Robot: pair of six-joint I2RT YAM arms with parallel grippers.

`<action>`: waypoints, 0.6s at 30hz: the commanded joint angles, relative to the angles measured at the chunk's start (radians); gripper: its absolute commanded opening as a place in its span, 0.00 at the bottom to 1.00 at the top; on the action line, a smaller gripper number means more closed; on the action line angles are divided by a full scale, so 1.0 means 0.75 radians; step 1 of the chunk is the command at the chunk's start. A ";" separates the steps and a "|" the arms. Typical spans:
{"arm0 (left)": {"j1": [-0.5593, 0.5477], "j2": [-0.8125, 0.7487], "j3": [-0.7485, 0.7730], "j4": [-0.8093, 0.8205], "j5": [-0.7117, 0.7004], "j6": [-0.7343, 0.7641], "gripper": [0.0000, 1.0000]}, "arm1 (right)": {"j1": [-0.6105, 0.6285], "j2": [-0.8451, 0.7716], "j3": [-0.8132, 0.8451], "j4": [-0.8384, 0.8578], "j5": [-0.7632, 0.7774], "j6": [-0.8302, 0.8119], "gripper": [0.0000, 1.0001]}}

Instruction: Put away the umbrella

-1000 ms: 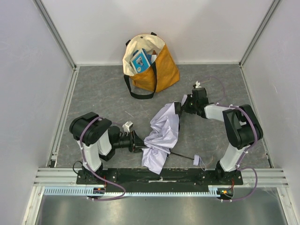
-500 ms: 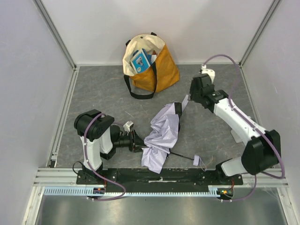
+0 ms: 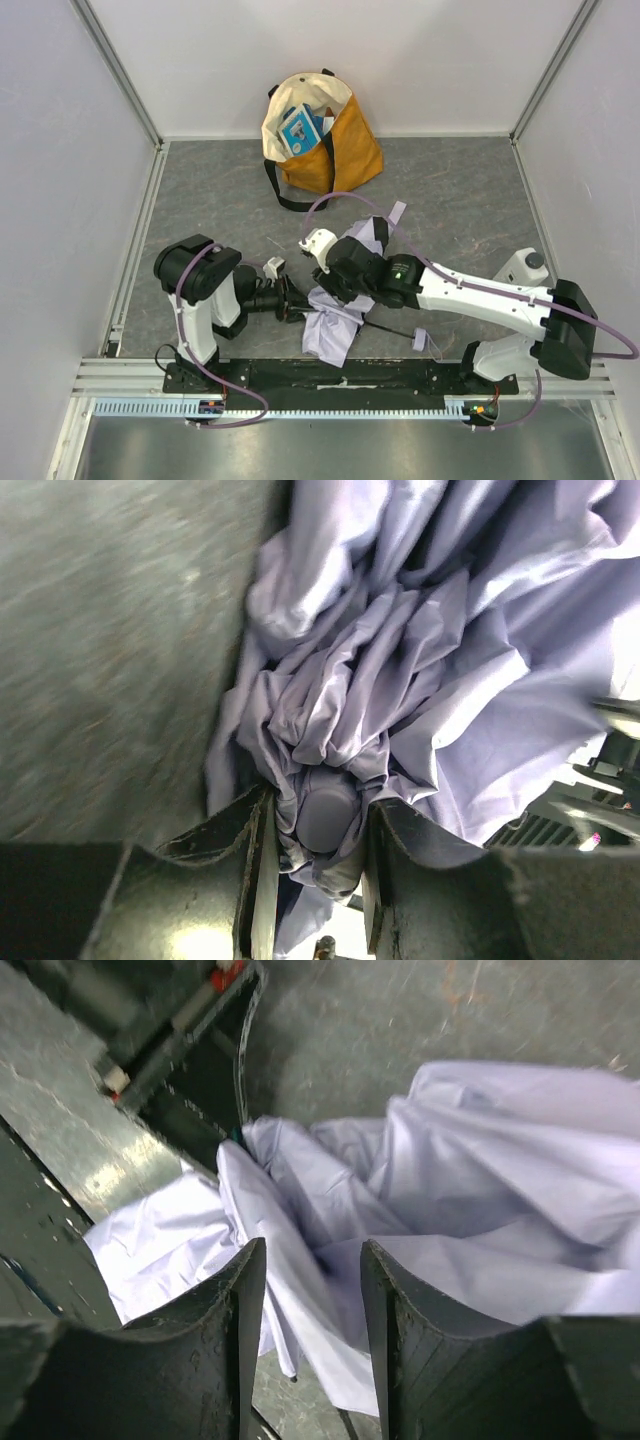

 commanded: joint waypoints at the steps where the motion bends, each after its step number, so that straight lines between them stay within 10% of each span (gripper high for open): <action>1: 0.001 -0.241 0.078 -0.224 -0.108 0.055 0.02 | -0.010 0.024 -0.096 0.135 -0.102 -0.015 0.50; 5: 0.001 -0.440 0.223 -0.706 -0.138 0.223 0.02 | -0.014 0.065 -0.174 0.241 -0.133 -0.003 0.58; 18: 0.001 -0.373 0.197 -0.647 -0.040 0.218 0.02 | -0.104 0.104 -0.199 0.237 -0.063 -0.017 0.59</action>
